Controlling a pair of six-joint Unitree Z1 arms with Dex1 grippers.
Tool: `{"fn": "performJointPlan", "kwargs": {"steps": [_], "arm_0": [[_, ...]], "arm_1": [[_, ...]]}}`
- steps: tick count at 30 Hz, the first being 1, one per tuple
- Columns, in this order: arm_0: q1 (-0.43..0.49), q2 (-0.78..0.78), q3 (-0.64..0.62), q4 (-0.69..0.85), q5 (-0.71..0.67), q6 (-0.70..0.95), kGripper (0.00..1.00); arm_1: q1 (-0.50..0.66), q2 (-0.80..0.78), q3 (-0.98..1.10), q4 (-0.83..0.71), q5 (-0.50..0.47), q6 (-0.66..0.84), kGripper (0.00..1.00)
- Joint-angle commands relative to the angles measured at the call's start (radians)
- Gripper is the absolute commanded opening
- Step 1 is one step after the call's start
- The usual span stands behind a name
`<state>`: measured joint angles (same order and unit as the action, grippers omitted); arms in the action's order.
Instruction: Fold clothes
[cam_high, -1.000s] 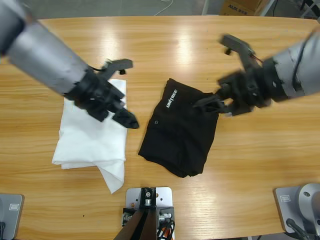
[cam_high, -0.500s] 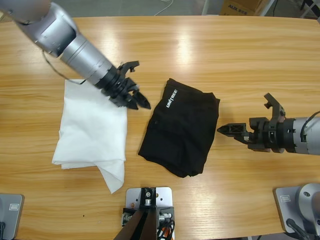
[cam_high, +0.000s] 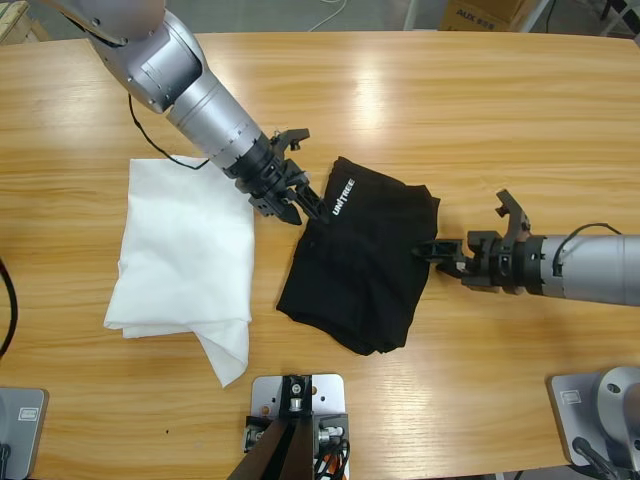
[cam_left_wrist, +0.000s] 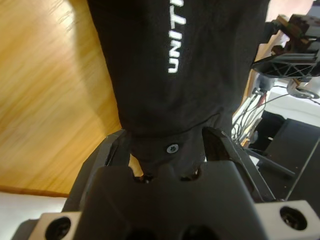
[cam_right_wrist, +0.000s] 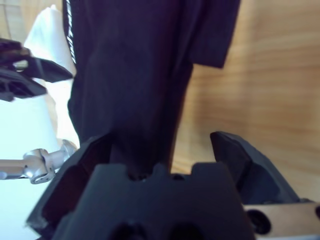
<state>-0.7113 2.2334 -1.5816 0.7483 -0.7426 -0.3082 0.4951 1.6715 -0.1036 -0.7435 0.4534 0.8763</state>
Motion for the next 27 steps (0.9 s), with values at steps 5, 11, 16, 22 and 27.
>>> {"fn": "performJointPlan", "kwargs": {"steps": [5,11,16,22,27], "arm_0": [[-0.002,0.062,0.011,0.108,0.189,-0.017,0.962],[-0.015,0.080,-0.016,0.118,0.227,-0.048,0.876],[-0.038,0.103,-0.058,0.124,0.215,-0.051,0.681],[-0.046,0.132,-0.114,0.157,0.169,-0.048,0.473],[-0.050,0.152,-0.163,0.177,0.120,-0.041,0.393]], "arm_1": [[-0.017,0.088,0.061,-0.061,0.019,0.004,0.830],[-0.022,0.092,0.066,-0.067,0.019,-0.003,0.830],[-0.029,0.112,0.067,-0.081,0.023,-0.011,0.830],[-0.030,0.139,0.073,-0.109,0.025,-0.011,0.830],[-0.032,0.146,0.074,-0.117,0.025,-0.011,0.830]]}}
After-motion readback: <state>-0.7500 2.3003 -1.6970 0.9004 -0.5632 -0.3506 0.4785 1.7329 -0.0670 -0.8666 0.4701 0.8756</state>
